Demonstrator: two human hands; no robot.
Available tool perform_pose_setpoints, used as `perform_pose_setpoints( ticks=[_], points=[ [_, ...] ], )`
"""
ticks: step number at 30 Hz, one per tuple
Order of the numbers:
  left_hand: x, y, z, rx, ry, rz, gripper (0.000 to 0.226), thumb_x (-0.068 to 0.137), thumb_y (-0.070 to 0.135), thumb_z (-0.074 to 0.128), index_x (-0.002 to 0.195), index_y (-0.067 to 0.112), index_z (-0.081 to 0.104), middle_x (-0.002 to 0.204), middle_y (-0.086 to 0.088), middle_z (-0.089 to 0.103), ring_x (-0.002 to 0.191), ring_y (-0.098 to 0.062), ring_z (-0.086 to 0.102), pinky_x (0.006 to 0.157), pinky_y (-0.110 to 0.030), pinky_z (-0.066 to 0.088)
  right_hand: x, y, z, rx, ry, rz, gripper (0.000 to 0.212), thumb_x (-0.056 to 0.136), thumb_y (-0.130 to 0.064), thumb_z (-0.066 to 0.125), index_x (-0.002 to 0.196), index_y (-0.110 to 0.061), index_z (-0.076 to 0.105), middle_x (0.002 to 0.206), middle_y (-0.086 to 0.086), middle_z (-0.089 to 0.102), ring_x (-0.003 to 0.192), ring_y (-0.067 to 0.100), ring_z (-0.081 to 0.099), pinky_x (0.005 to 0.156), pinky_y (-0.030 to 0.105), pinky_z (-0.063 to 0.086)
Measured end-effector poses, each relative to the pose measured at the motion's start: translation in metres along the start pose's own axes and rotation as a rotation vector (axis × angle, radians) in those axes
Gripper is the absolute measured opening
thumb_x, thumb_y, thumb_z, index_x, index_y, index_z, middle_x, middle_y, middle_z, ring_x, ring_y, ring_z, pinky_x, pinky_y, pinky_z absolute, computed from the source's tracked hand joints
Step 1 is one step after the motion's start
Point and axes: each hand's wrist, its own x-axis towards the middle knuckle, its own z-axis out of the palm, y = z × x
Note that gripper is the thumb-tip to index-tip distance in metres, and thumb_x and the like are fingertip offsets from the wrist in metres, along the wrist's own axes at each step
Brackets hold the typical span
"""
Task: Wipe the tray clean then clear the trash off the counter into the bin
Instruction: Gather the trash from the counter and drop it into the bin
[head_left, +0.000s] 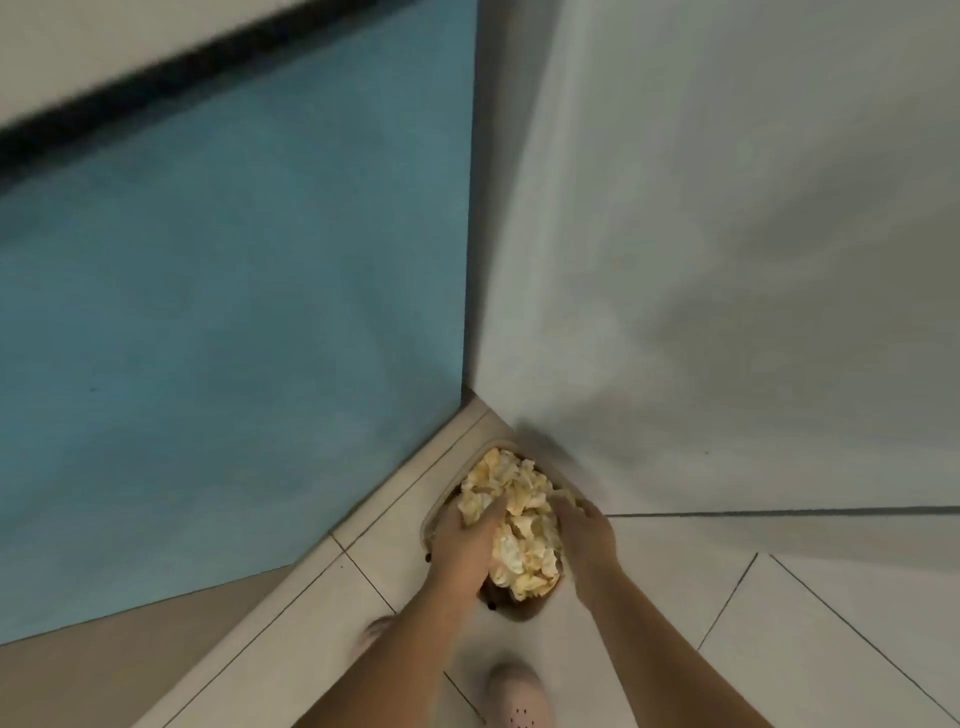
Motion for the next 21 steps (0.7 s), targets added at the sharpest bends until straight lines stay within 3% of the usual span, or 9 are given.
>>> perform_pose_setpoints(
  ticks=[2,3,5,6,9,12,14,17,21],
  points=[
    [0.028,-0.036,0.008,0.159,0.020,0.169,0.037,0.086,0.037,0.064,0.118,0.022,0.055,0.113,0.002,0.062,0.107,-0.016,0.059,0.093,-0.034,0.051,0.033,0.017,0.009,-0.052,0.039,-0.017,0.044,0.084,-0.043,0.054,0.125,-0.026,0.056,0.123,-0.001,0.059,0.111,0.026,0.056,0.098,0.042,0.046],
    [0.036,-0.052,0.011,0.261,0.025,0.278,0.038,0.085,0.044,0.060,0.117,0.023,0.051,0.114,0.004,0.059,0.107,-0.011,0.057,0.092,-0.027,0.050,0.046,0.024,0.014,-0.084,0.028,-0.037,0.049,0.086,-0.046,0.050,0.131,-0.028,0.052,0.129,-0.001,0.055,0.116,0.026,0.053,0.101,0.043,0.044],
    [0.044,-0.080,0.015,0.495,-0.008,0.450,0.050,0.082,0.062,0.045,0.115,0.025,0.043,0.117,0.004,0.048,0.105,-0.003,0.051,0.087,-0.011,0.045,0.064,0.035,0.020,-0.127,0.005,-0.057,0.050,0.091,-0.042,0.042,0.137,-0.024,0.045,0.134,-0.002,0.050,0.120,0.027,0.049,0.102,0.039,0.041],
    [0.049,-0.093,0.016,0.604,-0.031,0.507,0.057,0.082,0.069,0.035,0.117,0.024,0.041,0.120,0.004,0.042,0.106,-0.002,0.048,0.088,-0.010,0.044,0.071,0.040,0.022,-0.136,0.010,-0.045,0.048,0.094,-0.037,0.039,0.139,-0.019,0.043,0.134,-0.001,0.048,0.121,0.027,0.048,0.101,0.037,0.040],
    [0.066,-0.126,0.013,1.000,-0.058,0.668,0.059,0.091,0.060,0.026,0.133,0.019,0.034,0.132,-0.007,0.040,0.125,-0.020,0.042,0.105,-0.035,0.040,0.081,0.053,0.025,-0.231,0.065,-0.123,0.048,0.097,-0.034,0.032,0.139,-0.015,0.044,0.140,0.010,0.046,0.127,0.028,0.043,0.109,0.040,0.034],
    [0.081,-0.138,0.010,1.460,-0.084,0.684,0.064,0.087,0.043,0.037,0.141,0.009,0.030,0.133,-0.019,0.051,0.128,-0.036,0.045,0.105,-0.053,0.031,0.080,0.057,0.022,-0.300,0.044,-0.175,0.050,0.097,-0.038,0.033,0.139,-0.014,0.044,0.141,0.008,0.046,0.129,0.027,0.043,0.110,0.043,0.034],
    [0.082,-0.137,0.011,1.555,-0.097,0.668,0.061,0.086,0.045,0.034,0.135,0.008,0.034,0.132,-0.021,0.054,0.127,-0.037,0.046,0.103,-0.057,0.028,0.078,0.055,0.015,-0.274,0.006,-0.142,0.050,0.097,-0.039,0.036,0.141,-0.016,0.041,0.142,0.005,0.046,0.129,0.026,0.043,0.109,0.042,0.034],
    [0.074,-0.129,0.012,1.567,-0.109,0.665,0.067,0.087,0.057,0.031,0.136,0.011,0.036,0.139,-0.017,0.048,0.133,-0.036,0.039,0.112,-0.055,0.026,0.068,0.055,0.002,-0.288,-0.038,-0.133,0.051,0.097,-0.039,0.034,0.145,-0.021,0.033,0.146,0.002,0.040,0.132,0.025,0.040,0.111,0.040,0.032],
    [0.053,-0.118,0.007,1.449,-0.080,0.783,0.077,0.089,0.064,0.032,0.151,0.020,0.015,0.157,-0.006,0.016,0.144,-0.029,0.011,0.112,-0.052,0.006,0.048,0.063,-0.013,-0.399,-0.071,-0.371,0.052,0.095,-0.032,0.033,0.147,-0.025,0.028,0.152,-0.002,0.030,0.137,0.020,0.033,0.112,0.037,0.031]
  ],
)
